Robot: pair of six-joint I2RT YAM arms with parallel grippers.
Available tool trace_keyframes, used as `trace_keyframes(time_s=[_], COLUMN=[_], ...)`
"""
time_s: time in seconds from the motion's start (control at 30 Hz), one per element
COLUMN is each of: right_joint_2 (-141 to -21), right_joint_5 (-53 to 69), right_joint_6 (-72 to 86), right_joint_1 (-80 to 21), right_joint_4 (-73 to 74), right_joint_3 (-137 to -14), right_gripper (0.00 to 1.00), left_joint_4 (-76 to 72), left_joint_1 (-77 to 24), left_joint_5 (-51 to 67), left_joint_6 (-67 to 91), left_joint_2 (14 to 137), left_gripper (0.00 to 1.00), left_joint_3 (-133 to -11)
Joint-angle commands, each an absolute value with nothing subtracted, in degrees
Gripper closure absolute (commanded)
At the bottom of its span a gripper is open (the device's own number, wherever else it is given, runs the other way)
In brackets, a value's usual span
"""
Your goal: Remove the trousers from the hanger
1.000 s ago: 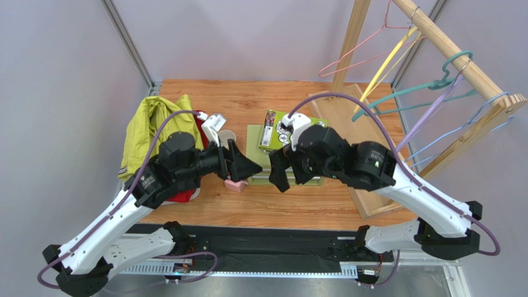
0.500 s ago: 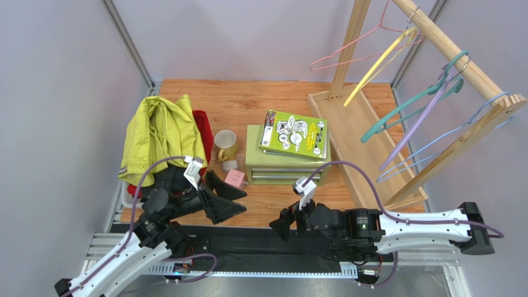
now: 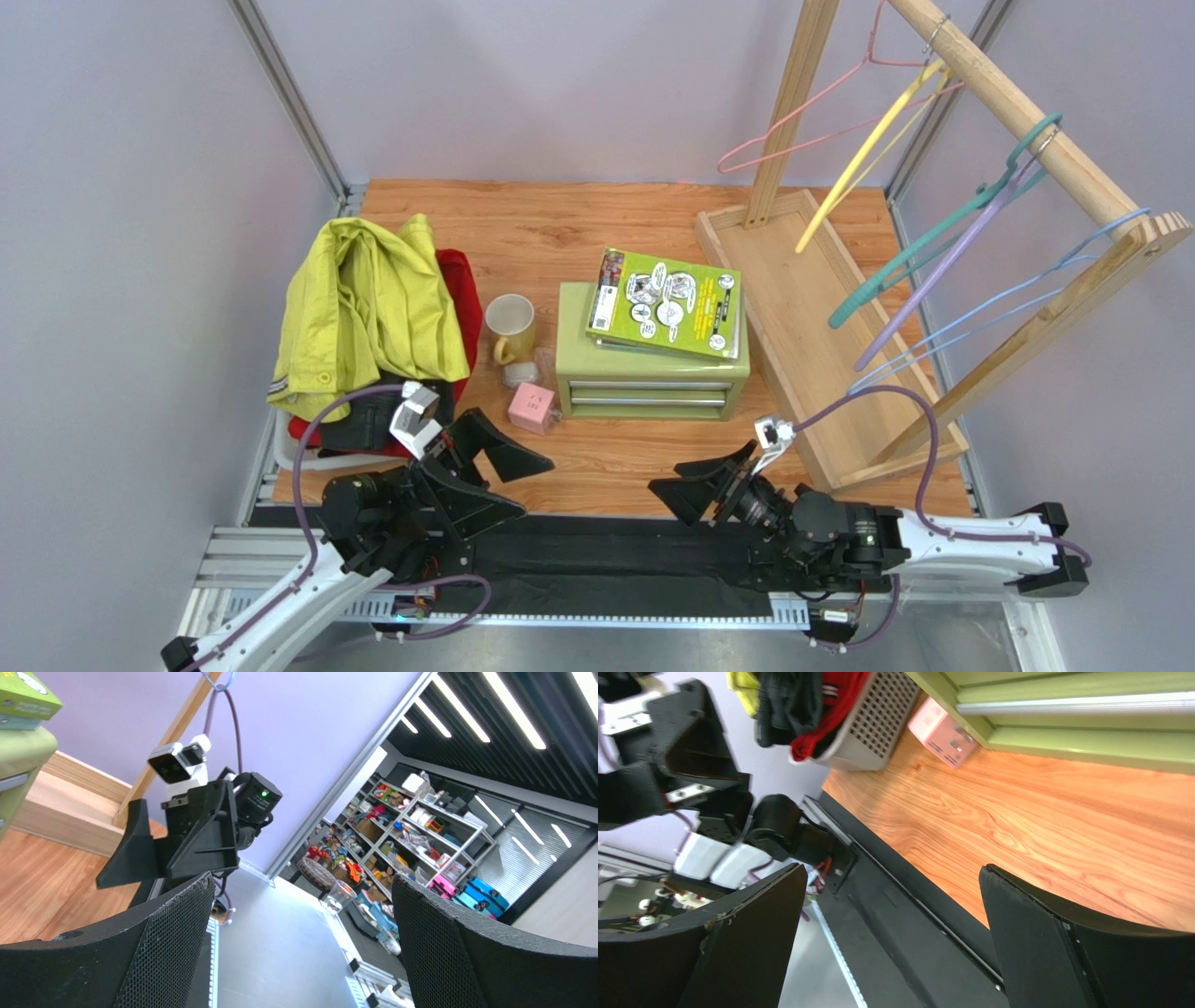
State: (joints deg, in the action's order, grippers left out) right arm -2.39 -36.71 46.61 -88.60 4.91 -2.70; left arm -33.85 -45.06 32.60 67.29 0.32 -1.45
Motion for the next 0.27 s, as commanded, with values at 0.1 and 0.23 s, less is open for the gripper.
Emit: trace_keyframes(time_s=[0.1,0.23], right_joint_2=[-3.9,3.8], right_joint_5=[-39.8,-39.6], right_joint_6=[52.3,52.1], right_joint_1=[-89.2,-89.2], right_joint_4=[1.0,7.4], right_joint_3=[4.6,4.0], right_gripper=[0.00,0.00], left_joint_4=[-37.0,-36.4], left_joint_1=[-45.2,-45.1], left_joint_5=[34.7,35.1], left_joint_6=[66.0,65.7], left_joint_2=[-7.1,-7.4], left_gripper=[0.01,0.01], left_joint_3=[7.5,7.6])
